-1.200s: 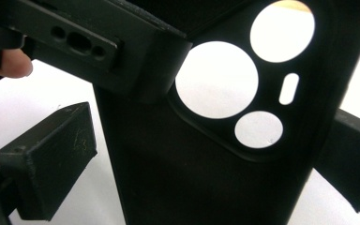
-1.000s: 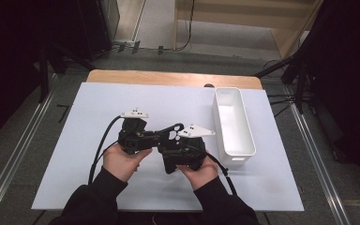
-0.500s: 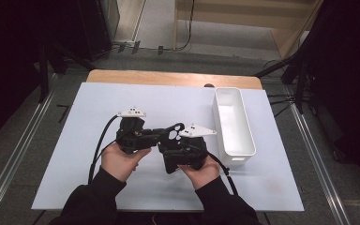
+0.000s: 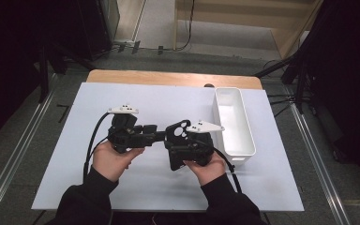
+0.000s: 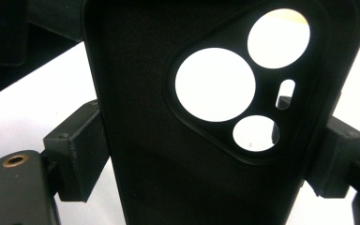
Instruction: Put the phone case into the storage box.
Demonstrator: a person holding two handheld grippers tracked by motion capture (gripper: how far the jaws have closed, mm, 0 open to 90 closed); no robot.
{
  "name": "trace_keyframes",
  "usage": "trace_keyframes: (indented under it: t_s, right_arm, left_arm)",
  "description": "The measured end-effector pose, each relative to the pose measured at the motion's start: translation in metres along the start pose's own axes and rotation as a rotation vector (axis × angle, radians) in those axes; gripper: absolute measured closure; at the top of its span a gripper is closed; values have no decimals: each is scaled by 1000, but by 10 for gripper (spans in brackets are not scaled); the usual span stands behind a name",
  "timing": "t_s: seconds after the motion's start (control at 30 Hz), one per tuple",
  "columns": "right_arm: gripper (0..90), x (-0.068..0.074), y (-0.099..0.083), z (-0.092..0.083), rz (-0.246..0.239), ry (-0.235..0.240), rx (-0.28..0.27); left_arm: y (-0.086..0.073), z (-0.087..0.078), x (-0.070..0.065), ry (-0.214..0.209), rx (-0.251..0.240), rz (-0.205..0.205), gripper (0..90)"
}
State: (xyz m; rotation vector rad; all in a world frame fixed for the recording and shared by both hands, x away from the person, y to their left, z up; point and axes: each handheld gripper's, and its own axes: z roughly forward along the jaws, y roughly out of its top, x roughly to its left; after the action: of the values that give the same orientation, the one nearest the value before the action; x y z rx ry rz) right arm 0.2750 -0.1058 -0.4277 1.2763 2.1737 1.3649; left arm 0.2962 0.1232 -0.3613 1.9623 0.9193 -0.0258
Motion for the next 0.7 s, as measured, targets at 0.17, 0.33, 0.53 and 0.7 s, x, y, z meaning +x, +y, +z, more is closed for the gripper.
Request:
trace_keyframes:
  t_s: [0.17,0.33,0.53,0.7]
  right_arm:
    - [129,-6,3,-4,4,1,-11]
    - [129,-12,5,-9,-12,-8,-14]
    - [129,-17,8,-14,-13,5,-16]
    - [128,-19,10,-17,-15,13,-16]
  left_arm:
    - [-4,2,4,-13,6,50,400]
    - [-12,9,9,7,6,82,361]
    - [-23,21,18,-6,30,124,286]
    - [-34,28,25,7,33,129,285]
